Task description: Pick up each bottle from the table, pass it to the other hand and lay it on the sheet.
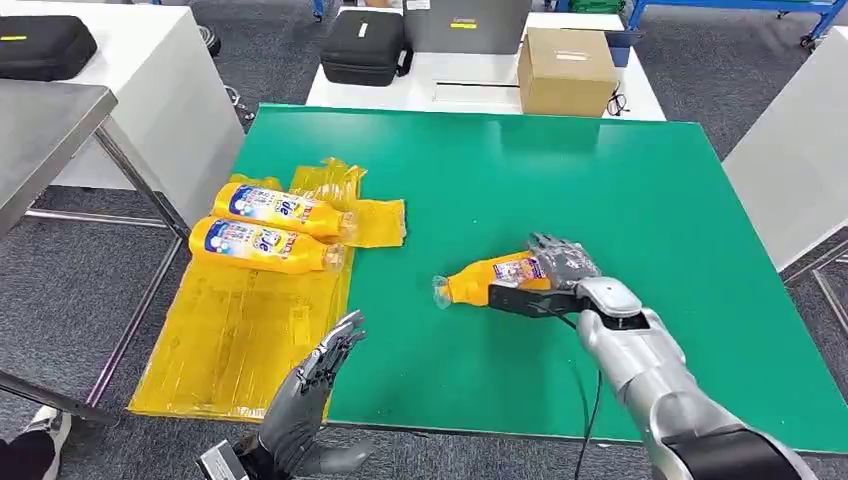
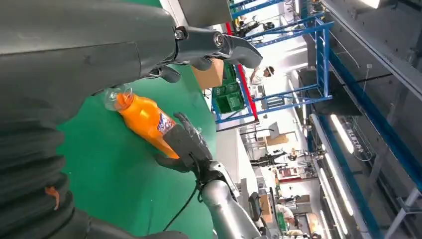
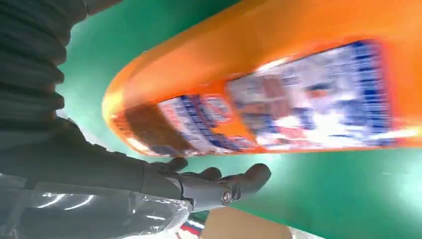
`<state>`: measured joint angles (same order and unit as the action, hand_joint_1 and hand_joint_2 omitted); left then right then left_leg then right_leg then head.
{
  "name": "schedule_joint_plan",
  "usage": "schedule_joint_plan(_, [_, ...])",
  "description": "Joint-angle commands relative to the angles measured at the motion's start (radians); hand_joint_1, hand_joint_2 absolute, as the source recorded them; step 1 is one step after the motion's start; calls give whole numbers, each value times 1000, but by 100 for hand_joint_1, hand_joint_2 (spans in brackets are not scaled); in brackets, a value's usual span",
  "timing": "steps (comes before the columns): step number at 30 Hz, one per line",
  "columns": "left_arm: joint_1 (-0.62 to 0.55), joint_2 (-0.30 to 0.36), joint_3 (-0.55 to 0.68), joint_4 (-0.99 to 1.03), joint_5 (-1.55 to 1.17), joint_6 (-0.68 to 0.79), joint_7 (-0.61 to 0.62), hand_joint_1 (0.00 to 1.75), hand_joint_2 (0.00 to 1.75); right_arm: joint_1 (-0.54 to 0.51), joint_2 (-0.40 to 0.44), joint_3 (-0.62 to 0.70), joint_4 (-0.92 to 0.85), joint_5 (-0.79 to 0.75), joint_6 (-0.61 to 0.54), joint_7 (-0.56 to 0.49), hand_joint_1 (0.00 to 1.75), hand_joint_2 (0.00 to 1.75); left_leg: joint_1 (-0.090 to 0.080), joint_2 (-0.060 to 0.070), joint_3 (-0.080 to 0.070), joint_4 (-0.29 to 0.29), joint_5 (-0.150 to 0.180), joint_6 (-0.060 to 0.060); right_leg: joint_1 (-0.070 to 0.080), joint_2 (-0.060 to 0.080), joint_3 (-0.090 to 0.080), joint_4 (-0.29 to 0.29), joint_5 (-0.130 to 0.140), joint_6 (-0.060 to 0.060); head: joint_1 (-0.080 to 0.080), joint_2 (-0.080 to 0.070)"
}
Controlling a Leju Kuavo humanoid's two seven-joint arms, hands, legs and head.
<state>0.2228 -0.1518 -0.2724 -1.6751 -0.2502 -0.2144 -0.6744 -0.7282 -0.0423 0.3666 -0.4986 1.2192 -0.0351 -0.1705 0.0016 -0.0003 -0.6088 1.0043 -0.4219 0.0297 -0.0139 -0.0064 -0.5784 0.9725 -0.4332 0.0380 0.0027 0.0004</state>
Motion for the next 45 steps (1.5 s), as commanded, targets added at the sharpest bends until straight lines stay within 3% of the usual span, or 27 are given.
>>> schedule_joint_plan(1, [-5, 33, -2, 47, 2, 30, -17, 0, 175, -87, 72, 57, 149, 23, -12, 30, 0, 175, 0, 2, 3, 0, -1, -2, 0, 2, 2, 0, -1, -2, 0, 0])
schedule_joint_plan(2, [-7, 33, -1, 46, 2, 30, -17, 0, 175, -89, 73, 57, 149, 24, -11, 30, 0, 175, 0, 2, 3, 0, -1, -1, 0, 2, 1, 0, -1, -2, 0, 0])
schedule_joint_plan(3, [-6, 34, 0, 38, 4, 30, -18, 0, 175, -96, 74, 71, 163, 44, -9, 64, 12, 175, 0, 3, 4, 0, -2, -2, 0, 2, 2, 0, -1, -2, 0, 0])
schedule_joint_plan(4, [-2, 32, 3, 27, 4, 40, -18, 0, 175, -99, 76, 78, 171, 55, -4, 74, 89, 175, 0, 2, 2, -1, -1, -1, 0, 2, 2, 0, -1, -1, 0, 0])
schedule_joint_plan(17, [2, 34, 2, 19, 4, 40, -17, 0, 175, -96, 76, 78, 172, 57, -8, 75, 89, 175, 0, 1, 2, 0, -1, -1, 0, 1, 2, 0, -1, -1, 0, 0])
schedule_joint_plan(18, [2, 34, 1, 18, 2, 44, -16, 0, 175, -96, 76, 76, 174, 55, -5, 72, 145, 175, 1, 1, 3, 0, -2, -2, 1, 1, 3, 0, -1, -2, 0, 0])
schedule_joint_plan(19, [6, 35, 2, 11, 4, 48, -17, 0, 175, -96, 75, 77, 180, 59, 7, 82, 169, 175, 0, 0, 3, 0, -1, -1, 0, 0, 2, 0, -1, -2, 0, 0])
schedule_joint_plan(20, [11, 37, 2, 4, 4, 51, -16, 0, 175, -96, 74, 87, 183, 72, 8, 93, 175, 175, 1, 1, 4, 0, -1, -2, 1, 1, 4, -1, -1, -2, 0, 0])
schedule_joint_plan(30, [63, 39, 18, -99, -22, 81, -15, 0, 175, -118, 74, 96, 196, 93, 26, 98, 169, 175, 1, 1, 2, 0, -1, -1, 1, 0, 2, 0, -1, -1, 0, 0])
schedule_joint_plan(31, [65, 39, 19, -99, -25, 85, -14, 0, 175, -113, 75, 92, 191, 90, 12, 96, 175, 175, 0, 0, 2, 0, -1, -1, 0, 0, 2, 0, -1, -1, 0, 0])
schedule_joint_plan(37, [68, 24, 44, -100, -27, 86, -15, 0, 175, -105, 70, -44, 111, -72, -42, -64, 175, 175, 0, 0, 2, 0, -1, -1, 0, 0, 2, 0, -1, -1, 0, 0])
schedule_joint_plan(45, [68, 20, 48, -100, -30, 81, -16, 0, 175, -98, 62, -45, 95, -77, -30, -71, 175, 175, 0, 0, 2, 0, -1, -1, 1, 0, 2, 0, -1, -1, 0, 0])
